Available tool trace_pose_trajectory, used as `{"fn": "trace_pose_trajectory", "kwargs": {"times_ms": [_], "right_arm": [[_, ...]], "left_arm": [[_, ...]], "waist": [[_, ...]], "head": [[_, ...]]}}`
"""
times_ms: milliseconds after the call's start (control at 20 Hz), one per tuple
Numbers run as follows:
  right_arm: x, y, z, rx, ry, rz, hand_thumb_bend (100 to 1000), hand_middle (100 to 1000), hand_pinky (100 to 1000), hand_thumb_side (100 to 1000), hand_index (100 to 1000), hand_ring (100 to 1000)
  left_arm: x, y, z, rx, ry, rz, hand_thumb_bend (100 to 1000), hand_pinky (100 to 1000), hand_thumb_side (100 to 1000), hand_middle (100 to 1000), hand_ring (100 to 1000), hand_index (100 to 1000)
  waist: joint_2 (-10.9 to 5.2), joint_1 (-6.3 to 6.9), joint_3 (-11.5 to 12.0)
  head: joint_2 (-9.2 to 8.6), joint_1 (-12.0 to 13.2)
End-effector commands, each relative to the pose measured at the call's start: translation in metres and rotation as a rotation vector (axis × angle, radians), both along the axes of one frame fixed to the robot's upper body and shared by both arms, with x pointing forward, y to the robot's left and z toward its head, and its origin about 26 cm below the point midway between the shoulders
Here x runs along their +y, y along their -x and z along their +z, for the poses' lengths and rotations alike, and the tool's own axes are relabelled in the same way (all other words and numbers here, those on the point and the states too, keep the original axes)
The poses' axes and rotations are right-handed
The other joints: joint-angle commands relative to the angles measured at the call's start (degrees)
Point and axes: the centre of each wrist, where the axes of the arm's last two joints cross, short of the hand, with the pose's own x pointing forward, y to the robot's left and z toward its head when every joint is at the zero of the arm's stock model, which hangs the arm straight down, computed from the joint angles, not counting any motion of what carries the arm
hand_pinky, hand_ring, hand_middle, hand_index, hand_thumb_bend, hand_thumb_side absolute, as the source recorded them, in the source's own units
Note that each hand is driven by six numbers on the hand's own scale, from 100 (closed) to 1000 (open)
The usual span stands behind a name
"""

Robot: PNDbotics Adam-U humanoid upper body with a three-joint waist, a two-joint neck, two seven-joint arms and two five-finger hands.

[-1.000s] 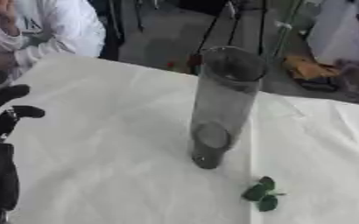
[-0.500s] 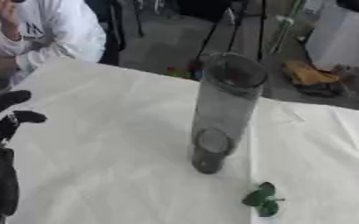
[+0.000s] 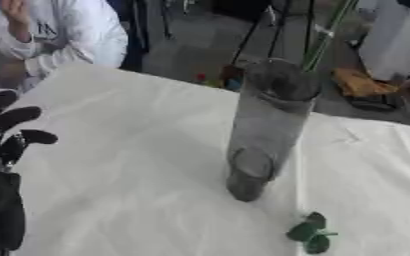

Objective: Arrange flowers into the vase.

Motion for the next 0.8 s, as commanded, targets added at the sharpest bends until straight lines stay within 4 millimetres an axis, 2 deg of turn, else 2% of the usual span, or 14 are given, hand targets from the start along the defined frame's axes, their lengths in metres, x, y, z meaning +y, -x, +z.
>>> {"fn": "trace_pose_trajectory", "kwargs": {"times_ms": [50,800], "right_arm": [[-0.0058,0.0106,0.0090,-0.079,0.021,0.010,165,100,100,599,100,100],[-0.0091,0.0144,0.0079,-0.199,0.038,0.063,156,100,100,581,100,100]], "left_arm": [[-0.0026,0.0032,0.0085,-0.036,-0.001,-0.013,388,539,1000,703,683,914],[-0.0033,0.0032,0.0090,-0.037,-0.005,-0.011,381,539,1000,703,683,915]], "waist": [[-0.88,0.36,0.2],[0.19,-0.23,0.6]], "head": [[-0.84,0.1],[-1.72,0.5]]}}
